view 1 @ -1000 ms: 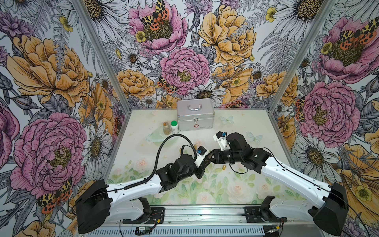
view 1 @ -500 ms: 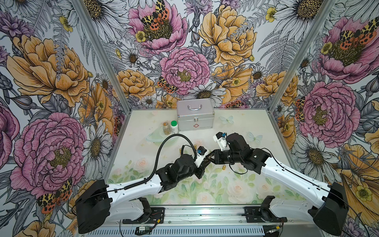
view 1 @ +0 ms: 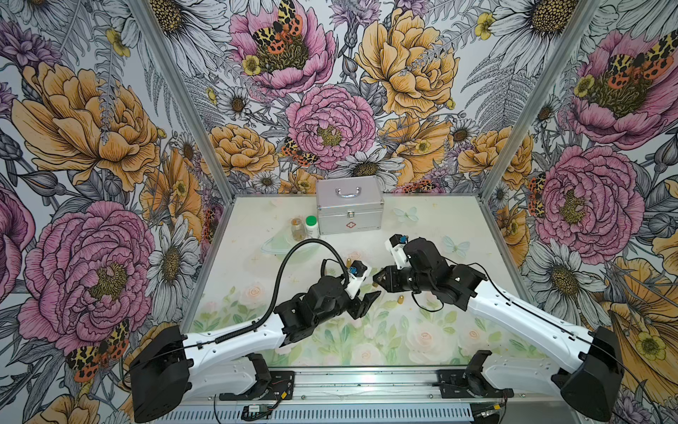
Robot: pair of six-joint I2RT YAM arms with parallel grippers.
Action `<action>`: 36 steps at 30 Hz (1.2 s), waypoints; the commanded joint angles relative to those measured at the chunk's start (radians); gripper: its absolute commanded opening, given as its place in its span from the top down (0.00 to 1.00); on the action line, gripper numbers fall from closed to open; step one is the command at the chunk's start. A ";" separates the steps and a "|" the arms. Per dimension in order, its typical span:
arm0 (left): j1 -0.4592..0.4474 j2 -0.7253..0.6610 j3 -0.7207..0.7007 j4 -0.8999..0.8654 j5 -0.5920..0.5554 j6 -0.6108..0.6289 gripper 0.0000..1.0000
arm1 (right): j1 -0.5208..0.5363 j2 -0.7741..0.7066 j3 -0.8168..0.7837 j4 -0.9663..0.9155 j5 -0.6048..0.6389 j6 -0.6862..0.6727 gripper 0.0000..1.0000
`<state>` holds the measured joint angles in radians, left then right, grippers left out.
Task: Open the lipstick cap
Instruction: Place the lipstick at the center of the board.
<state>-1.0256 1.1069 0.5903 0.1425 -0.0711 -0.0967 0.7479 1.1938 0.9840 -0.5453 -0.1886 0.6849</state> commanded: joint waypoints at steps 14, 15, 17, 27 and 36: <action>-0.013 -0.099 -0.007 -0.256 -0.131 -0.182 0.02 | 0.099 0.070 -0.190 0.168 0.405 -0.144 0.81; -0.014 -0.103 -0.005 -0.268 -0.131 -0.191 0.01 | 0.103 0.077 -0.206 0.187 0.412 -0.147 0.80; -0.013 -0.110 -0.002 -0.288 -0.176 -0.207 0.01 | 0.113 0.101 -0.237 0.229 0.423 -0.153 0.81; -0.013 -0.129 -0.002 -0.309 -0.203 -0.225 0.01 | 0.142 0.210 -0.329 0.413 0.458 -0.199 0.81; -0.013 -0.134 -0.003 -0.318 -0.223 -0.230 0.01 | 0.142 0.252 -0.365 0.510 0.477 -0.238 0.82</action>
<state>-1.0321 0.9939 0.5777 -0.1619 -0.2626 -0.3130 0.8852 1.4315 0.6239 -0.1066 0.2661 0.4763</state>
